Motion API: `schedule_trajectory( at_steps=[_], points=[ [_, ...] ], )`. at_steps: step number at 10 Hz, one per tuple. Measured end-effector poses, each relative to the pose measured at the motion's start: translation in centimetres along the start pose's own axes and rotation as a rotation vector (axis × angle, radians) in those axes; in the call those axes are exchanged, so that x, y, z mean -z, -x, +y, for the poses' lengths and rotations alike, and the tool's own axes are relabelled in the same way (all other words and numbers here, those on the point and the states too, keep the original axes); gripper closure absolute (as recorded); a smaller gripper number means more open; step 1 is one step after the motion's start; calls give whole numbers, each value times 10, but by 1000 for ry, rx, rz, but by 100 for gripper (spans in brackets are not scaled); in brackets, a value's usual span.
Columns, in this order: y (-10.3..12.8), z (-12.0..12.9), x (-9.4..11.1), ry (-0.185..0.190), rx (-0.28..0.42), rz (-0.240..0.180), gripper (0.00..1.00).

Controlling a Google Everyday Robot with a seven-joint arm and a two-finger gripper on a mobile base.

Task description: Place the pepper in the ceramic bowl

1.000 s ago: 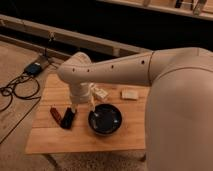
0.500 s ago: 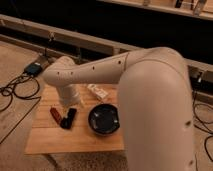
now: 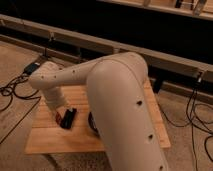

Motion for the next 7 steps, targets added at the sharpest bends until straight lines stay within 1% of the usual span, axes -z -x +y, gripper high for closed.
schedule_trajectory(
  at_steps=[3, 7],
  points=[
    [28, 20, -28, -4, 102, 2, 35],
    [55, 36, -53, -6, 175, 5, 35]
  ],
)
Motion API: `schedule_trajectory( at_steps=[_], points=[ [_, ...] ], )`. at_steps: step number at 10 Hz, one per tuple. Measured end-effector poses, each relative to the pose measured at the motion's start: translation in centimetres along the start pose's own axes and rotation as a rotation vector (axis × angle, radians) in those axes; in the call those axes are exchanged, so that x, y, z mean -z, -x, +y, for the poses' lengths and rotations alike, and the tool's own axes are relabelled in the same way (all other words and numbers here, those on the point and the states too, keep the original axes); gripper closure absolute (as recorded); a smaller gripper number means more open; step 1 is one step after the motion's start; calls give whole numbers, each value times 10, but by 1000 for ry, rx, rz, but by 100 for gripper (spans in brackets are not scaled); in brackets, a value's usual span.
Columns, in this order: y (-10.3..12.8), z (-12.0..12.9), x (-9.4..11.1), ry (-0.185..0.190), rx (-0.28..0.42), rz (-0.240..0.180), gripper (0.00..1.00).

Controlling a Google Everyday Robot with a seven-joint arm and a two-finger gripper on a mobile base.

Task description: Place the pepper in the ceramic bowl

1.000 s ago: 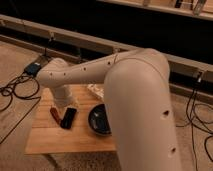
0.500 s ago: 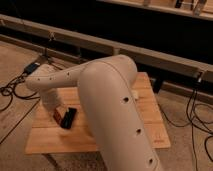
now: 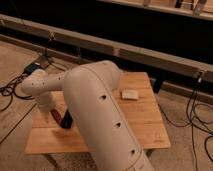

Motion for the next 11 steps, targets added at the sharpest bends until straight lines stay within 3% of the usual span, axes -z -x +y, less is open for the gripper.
schedule_trajectory(
  at_steps=[7, 11],
  points=[
    [28, -14, -28, 35, 21, 10, 37],
    [33, -20, -28, 54, 21, 10, 75]
  ],
)
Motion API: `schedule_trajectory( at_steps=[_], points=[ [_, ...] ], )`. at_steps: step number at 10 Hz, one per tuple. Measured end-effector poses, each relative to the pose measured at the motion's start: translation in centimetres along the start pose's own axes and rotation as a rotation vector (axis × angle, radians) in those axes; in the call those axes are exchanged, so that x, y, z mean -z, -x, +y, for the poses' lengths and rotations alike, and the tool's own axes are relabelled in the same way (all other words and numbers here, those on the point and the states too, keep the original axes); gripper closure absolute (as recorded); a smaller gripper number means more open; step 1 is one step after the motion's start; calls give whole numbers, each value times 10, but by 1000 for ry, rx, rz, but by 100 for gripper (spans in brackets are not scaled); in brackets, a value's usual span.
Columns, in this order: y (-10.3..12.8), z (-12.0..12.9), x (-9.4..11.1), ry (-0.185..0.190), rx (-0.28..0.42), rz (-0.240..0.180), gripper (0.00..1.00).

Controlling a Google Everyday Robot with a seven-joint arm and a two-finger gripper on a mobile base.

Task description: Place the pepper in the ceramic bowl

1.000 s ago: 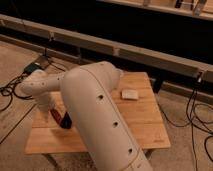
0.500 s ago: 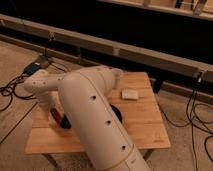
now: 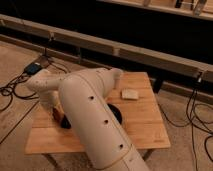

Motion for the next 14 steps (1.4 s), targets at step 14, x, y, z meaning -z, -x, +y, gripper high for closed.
schedule_trajectory(
  at_steps=[14],
  points=[
    [-122, -172, 129, -142, -515, -114, 100]
  ],
)
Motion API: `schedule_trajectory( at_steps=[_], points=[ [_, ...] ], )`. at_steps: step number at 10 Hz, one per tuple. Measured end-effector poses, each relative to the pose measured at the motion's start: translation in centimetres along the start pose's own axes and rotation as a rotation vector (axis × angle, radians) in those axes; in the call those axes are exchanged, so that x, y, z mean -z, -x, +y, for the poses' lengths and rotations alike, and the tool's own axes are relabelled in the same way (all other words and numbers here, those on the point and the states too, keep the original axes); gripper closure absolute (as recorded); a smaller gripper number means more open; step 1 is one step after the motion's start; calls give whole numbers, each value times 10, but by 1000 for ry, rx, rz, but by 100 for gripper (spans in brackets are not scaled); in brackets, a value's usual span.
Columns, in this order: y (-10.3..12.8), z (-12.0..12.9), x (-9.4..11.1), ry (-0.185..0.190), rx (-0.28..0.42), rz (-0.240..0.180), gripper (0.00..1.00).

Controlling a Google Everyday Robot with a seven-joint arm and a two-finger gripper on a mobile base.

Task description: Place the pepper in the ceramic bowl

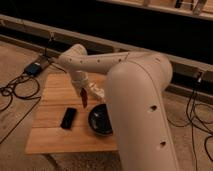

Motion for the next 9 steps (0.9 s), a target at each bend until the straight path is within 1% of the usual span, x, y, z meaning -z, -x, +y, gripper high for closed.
schedule_trajectory(
  at_steps=[1, 3, 6, 7, 8, 9],
  points=[
    [-13, -24, -1, -47, -51, 24, 100],
    [-36, -44, -5, -105, -102, 83, 100],
    [-67, -56, -13, -147, -181, 186, 100],
    [-73, -62, -16, -161, -206, 213, 100],
    [-82, -69, -21, -185, -244, 252, 100],
    [-87, -76, -25, -209, -279, 286, 96]
  ],
)
